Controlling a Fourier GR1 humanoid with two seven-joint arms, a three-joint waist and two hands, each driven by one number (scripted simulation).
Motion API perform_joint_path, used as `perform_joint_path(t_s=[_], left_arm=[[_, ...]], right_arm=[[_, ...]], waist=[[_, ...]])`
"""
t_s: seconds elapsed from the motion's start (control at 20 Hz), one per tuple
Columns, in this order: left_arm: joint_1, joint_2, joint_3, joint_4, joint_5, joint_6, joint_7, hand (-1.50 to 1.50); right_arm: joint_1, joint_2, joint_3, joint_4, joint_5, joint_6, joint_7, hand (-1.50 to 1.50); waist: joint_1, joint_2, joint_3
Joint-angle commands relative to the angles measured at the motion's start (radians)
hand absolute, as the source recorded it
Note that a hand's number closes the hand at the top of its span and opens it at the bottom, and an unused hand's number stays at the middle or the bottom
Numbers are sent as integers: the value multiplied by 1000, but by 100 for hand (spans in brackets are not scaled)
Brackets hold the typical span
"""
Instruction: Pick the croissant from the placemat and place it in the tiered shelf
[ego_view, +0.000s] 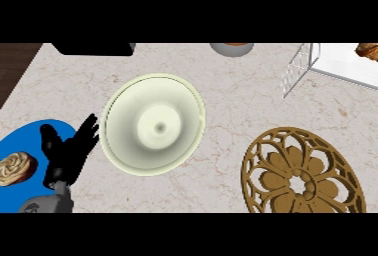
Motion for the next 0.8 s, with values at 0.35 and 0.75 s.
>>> perform_joint_path(t_s=[0.35, 0.75], left_arm=[[29, -21, -10, 26, -18, 11, -10, 0], [21, 24, 42, 72, 20, -38, -27, 0]], right_arm=[[52, -210, -97, 11, -44, -170, 44, -150], [162, -375, -187, 46, -156, 5, 60, -150]], waist=[[-10, 5, -3], [-25, -2, -4]])
